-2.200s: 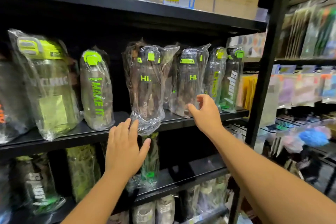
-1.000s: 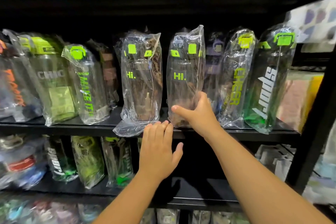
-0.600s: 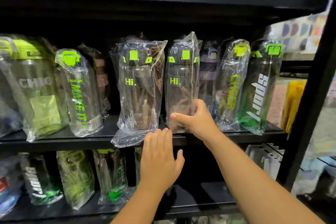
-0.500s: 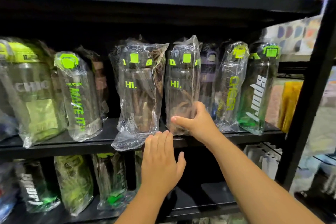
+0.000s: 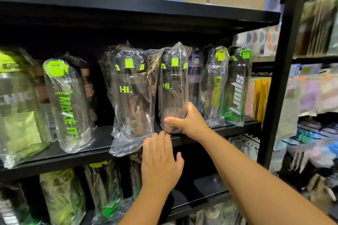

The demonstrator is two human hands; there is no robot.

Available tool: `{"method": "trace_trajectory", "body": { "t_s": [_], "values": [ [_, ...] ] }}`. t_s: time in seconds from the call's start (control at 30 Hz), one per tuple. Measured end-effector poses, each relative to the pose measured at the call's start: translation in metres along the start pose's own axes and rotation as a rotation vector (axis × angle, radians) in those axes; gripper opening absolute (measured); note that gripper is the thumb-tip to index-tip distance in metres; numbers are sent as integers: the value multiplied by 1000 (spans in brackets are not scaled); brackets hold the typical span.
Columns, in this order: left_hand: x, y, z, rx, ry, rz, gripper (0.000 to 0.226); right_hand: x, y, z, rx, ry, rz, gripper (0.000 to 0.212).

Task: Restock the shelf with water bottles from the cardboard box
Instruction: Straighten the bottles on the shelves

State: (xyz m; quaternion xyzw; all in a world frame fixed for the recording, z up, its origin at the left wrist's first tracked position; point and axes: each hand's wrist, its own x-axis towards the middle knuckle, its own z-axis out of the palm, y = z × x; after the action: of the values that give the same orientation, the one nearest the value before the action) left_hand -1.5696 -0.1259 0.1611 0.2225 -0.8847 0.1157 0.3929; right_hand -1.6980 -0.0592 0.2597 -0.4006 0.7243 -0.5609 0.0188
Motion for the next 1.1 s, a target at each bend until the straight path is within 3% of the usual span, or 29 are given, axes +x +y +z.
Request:
{"method": "trace_trajectory", "body": {
  "t_s": [0.13, 0.3, 0.37, 0.47, 0.57, 0.8, 0.97, 1.1],
  "values": [
    [-1, -6, -6, 6, -75, 38, 70, -5, -4, 1, -15, 8, 9, 66],
    [-2, -18, -8, -1, -81, 116, 76, -15, -5, -5, -61, 72, 39, 100],
    [-2, -21, -7, -17, -58, 131, 76, -22, -4, -14, -88, 115, 36, 85],
    [-3, -21, -3, -62, -35, 138, 77, -33, 0, -40, -238, 201, 34, 47],
    [-4, -22, -1, -98, -18, 134, 78, -41, 8, -71, -412, 264, 76, 40],
    [-5, -17, -6, -60, -10, 125, 75, -24, 12, -101, -324, 381, 68, 56],
    [-6, -10, -3, -86, 56, 84, 68, -3, 20, -99, -202, 278, 2, 85],
    [-2, 27, -4, -97, 204, 119, 58, 10, 32, -102, -281, 240, -93, 95]
  ]
}}
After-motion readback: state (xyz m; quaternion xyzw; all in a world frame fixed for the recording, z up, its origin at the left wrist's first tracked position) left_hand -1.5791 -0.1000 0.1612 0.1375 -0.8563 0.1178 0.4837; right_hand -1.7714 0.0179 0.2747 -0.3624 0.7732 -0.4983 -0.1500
